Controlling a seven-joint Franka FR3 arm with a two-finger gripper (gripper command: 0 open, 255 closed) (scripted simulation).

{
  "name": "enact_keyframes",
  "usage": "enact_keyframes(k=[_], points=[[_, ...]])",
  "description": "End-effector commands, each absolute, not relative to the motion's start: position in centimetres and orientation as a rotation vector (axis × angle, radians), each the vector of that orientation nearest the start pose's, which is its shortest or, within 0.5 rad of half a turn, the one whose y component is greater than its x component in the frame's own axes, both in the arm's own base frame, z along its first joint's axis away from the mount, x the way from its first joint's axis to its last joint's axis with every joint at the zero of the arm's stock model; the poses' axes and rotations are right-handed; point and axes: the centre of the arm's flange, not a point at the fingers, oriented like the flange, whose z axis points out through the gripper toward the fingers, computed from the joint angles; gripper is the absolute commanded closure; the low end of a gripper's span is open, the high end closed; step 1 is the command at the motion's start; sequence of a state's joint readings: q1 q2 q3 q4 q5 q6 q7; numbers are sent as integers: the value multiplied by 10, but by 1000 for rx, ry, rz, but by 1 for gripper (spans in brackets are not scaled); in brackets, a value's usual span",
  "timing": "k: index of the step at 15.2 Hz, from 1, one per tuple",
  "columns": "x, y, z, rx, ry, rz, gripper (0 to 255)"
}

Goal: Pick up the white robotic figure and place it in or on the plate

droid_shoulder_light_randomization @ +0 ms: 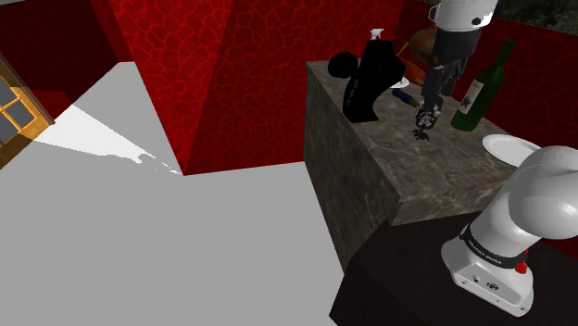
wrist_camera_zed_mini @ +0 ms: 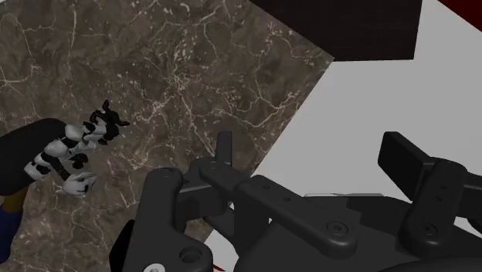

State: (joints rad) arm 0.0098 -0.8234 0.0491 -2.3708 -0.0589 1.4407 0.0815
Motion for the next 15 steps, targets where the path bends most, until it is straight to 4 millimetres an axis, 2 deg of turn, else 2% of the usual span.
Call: enact_keyframes(k=[1, 8, 15], points=[[282, 14, 584, -3238, 72, 164, 0], [300, -72, 548, -3182, 356, 56, 0], [304, -160, 511, -3098, 629, -50, 0]])
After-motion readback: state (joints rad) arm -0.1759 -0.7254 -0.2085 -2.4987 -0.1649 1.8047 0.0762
